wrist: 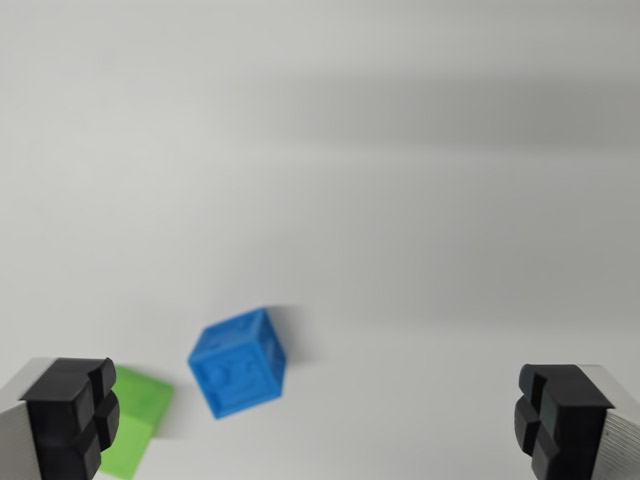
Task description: Stack cube
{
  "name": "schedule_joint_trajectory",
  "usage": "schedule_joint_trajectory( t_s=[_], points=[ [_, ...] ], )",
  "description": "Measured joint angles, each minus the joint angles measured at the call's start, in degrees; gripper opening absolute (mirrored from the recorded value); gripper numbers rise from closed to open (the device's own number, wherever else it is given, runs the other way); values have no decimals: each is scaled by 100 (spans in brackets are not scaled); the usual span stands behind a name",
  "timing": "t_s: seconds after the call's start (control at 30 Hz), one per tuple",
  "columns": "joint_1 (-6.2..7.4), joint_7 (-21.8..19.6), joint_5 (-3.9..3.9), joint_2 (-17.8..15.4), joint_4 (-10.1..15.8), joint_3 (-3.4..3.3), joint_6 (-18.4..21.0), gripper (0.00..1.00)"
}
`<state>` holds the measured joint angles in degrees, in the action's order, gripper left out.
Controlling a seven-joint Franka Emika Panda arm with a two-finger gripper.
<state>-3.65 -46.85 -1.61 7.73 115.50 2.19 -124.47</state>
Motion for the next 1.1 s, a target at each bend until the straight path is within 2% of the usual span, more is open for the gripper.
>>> schedule_joint_trajectory(
  t_s=[0.6,1.1],
  points=[
    [68,243,11,-216,880,68,-621,100],
    [151,511,24,-339,1769,155,-1343,100]
  ],
)
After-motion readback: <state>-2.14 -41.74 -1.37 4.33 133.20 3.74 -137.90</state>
